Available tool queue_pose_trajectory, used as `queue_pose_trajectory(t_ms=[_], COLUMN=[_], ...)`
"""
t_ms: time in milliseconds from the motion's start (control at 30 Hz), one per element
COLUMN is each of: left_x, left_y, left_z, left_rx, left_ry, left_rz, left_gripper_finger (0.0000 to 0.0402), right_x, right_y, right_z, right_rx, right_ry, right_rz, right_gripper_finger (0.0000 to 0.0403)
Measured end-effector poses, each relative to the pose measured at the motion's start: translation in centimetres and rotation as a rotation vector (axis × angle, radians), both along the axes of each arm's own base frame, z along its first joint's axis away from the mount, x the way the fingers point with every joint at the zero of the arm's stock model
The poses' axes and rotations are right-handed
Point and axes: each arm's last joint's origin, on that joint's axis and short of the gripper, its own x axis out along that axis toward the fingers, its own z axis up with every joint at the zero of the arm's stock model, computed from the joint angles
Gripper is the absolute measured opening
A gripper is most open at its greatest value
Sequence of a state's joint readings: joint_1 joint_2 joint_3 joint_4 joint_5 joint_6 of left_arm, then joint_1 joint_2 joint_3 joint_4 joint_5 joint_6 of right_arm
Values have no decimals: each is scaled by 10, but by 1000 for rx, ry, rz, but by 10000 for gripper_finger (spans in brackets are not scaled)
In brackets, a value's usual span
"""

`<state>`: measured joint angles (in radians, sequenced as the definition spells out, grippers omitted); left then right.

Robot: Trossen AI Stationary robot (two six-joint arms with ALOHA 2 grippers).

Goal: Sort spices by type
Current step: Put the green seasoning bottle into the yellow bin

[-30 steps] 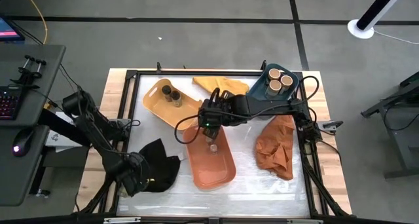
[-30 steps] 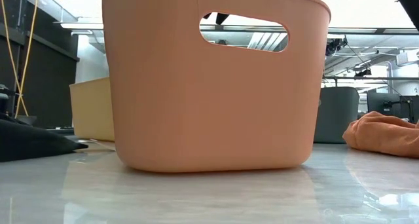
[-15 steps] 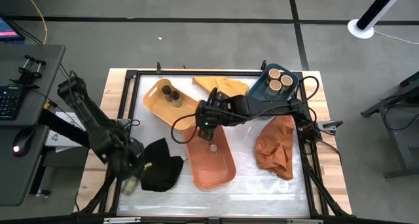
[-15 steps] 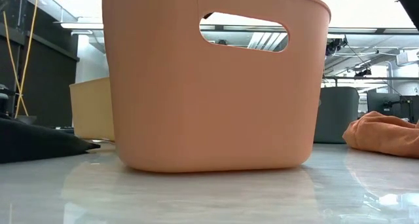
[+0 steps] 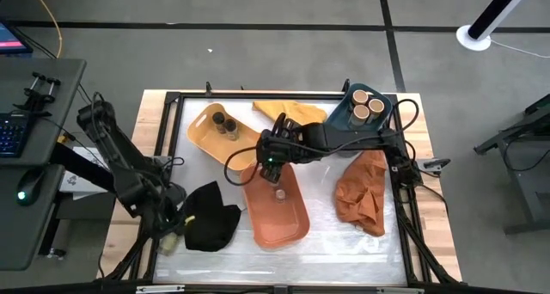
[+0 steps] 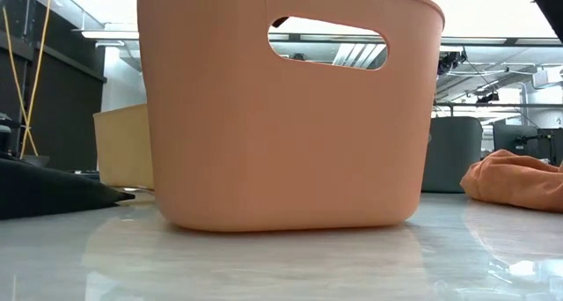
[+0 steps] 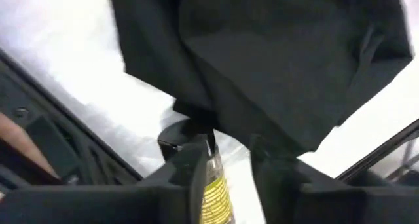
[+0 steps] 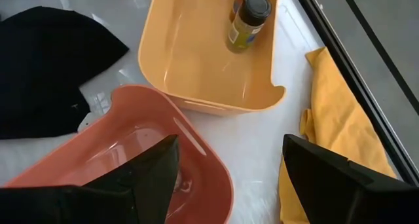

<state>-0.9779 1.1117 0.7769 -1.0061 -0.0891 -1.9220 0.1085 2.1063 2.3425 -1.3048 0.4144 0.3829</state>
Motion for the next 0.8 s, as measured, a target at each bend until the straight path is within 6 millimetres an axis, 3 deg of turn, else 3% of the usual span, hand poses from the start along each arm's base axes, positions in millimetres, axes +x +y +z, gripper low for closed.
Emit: queue_pose_trajectory(t_ms=[167, 433, 600, 800], left_x=[6, 7, 6, 7], left_y=[-15, -18, -24, -34], left_z=[-14, -19, -24, -39], left_rx=[12, 4, 0, 37], left_ry=[42, 101, 120, 211], left_rz=[-66, -35, 36, 69], left_gripper_finger=[178, 297, 331, 335], right_x=[0, 0, 0, 0], right_y=[-2, -2, -2, -2], right_z=[0, 0, 0, 0], right_rx=[-9, -9, -9, -9], right_ry=[8, 12, 13, 13], right_rz=[10, 17, 17, 17], right_gripper_finger=[268, 268, 268, 268])
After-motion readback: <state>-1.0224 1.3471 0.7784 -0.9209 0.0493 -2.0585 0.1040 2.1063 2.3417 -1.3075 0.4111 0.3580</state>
